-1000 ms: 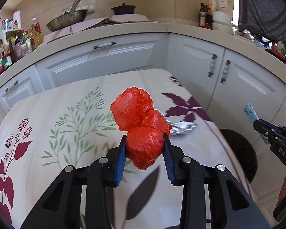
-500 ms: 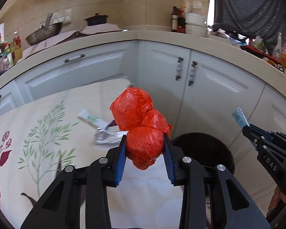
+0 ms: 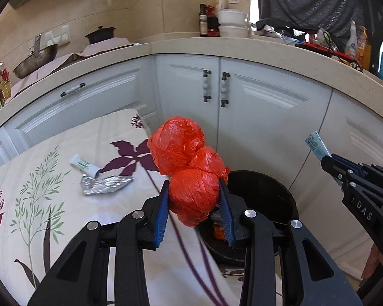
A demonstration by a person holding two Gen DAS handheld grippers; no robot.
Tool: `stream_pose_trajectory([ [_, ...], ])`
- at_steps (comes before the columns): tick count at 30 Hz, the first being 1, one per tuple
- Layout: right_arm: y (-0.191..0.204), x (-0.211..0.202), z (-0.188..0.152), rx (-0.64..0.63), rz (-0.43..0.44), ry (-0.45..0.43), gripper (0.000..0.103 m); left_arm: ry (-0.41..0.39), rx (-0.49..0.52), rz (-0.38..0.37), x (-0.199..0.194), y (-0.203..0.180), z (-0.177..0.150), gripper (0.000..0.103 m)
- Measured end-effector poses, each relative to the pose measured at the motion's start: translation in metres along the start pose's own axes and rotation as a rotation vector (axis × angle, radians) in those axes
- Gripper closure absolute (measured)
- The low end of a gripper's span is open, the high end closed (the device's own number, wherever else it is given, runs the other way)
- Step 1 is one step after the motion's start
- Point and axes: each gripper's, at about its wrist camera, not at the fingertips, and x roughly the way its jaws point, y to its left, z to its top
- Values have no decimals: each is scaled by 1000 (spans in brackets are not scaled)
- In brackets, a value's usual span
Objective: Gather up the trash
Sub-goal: 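Carry the red bags with the left tool while the right tool carries the blue tube over the bin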
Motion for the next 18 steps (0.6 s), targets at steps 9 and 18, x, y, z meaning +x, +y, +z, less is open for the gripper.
stream_pose_trajectory([
  [9, -13, -1, -3, 22, -11, -6, 91, -2, 33, -8, 6, -22, -1, 67],
  [18, -20, 5, -5, 40, -16, -5, 91, 3, 41, 1, 18, -32, -1, 67],
])
